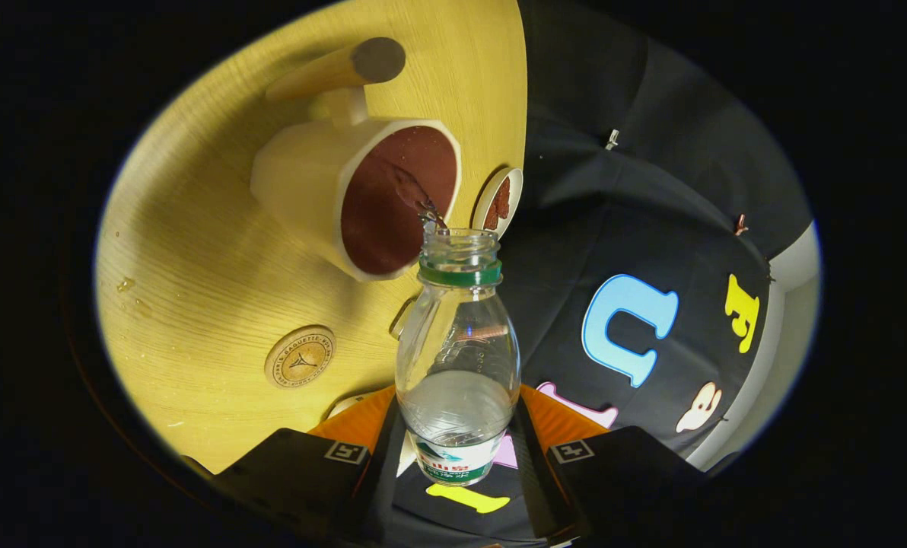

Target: Take the bottle from table, then pour the juice into the cup, finally place the bottle on the coaster

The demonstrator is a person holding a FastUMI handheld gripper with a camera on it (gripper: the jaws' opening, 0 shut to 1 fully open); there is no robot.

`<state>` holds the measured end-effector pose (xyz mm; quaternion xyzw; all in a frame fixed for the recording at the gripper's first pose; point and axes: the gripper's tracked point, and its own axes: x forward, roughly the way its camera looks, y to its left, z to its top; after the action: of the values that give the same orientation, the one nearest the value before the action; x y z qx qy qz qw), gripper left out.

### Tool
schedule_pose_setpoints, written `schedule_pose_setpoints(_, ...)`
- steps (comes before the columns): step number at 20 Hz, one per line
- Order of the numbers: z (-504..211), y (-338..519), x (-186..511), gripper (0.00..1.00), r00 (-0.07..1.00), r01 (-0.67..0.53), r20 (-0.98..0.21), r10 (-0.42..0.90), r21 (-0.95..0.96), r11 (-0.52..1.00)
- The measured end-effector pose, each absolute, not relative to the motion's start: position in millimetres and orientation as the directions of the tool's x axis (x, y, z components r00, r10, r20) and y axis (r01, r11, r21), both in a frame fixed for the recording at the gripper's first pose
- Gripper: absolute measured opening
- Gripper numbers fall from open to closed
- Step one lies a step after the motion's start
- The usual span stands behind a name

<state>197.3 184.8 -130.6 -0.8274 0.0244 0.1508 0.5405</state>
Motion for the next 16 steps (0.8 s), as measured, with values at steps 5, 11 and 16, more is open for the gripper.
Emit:
schedule_pose_setpoints(5, -121.1, 188.7, 202.5, 0.72, 0.955, -0.173, -0.260, 0.143, -0.879, -0.445)
schedule_pose_setpoints(11, -109.0, 191.2, 210.6, 0.71, 0.955, -0.127, -0.243, 0.169, -0.853, -0.506)
schedule_pose_setpoints(16, -98.8, 191.2, 205.8, 0.71, 0.955, -0.095, -0.229, 0.191, -0.841, -0.532)
